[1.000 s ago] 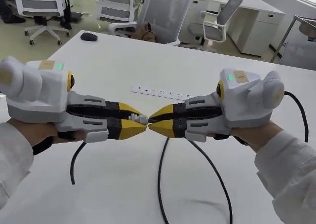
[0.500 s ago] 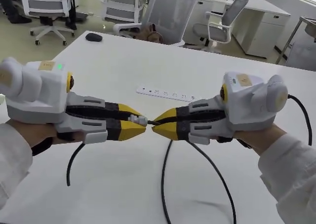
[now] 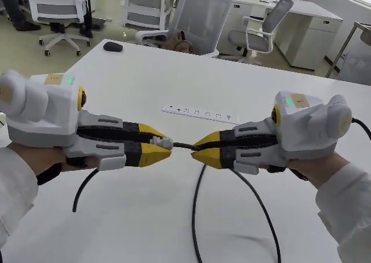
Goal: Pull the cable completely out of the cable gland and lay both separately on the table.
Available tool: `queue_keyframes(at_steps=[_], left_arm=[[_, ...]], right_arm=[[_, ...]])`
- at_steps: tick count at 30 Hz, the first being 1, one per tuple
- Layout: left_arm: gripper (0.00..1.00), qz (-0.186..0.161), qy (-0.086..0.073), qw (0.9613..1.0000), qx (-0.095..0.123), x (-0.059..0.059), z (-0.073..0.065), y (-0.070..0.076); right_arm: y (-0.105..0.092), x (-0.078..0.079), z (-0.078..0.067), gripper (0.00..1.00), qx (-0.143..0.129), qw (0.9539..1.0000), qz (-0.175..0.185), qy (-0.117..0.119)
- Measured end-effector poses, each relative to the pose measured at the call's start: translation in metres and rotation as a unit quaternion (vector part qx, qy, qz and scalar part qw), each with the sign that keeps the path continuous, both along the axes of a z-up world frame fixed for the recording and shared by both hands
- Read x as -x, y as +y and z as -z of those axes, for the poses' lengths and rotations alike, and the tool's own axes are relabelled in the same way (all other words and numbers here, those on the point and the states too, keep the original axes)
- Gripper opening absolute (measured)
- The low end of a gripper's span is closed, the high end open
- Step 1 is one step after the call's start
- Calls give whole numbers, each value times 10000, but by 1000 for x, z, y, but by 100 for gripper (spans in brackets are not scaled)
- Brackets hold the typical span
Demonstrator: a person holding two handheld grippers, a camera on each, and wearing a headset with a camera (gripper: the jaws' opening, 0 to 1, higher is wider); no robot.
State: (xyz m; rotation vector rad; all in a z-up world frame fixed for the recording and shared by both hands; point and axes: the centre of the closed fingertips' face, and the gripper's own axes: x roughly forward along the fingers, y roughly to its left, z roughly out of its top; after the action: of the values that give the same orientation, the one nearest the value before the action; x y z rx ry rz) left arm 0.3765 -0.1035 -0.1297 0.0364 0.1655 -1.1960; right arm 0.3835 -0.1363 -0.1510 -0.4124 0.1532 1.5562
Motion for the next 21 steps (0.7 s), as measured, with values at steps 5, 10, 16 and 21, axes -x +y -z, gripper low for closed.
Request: queue_keyframes(at_steps=[5, 10, 16, 21], left_arm=[[17, -44, 2, 10000, -6, 0, -1, 4], [17, -82, 11, 10000, -2, 0, -1, 7], [17, -110, 32, 9999, 9, 1, 0, 9], [17, -153, 20, 9998, 134, 0, -4, 8]], right_arm=[[-7, -2, 4, 4, 34, 10000, 80, 23], [-14, -3, 9, 4, 82, 9998, 171, 65], [-16, -3, 12, 4, 71, 9996, 254, 114], [-20, -4, 13, 4, 3, 9992, 372, 175]])
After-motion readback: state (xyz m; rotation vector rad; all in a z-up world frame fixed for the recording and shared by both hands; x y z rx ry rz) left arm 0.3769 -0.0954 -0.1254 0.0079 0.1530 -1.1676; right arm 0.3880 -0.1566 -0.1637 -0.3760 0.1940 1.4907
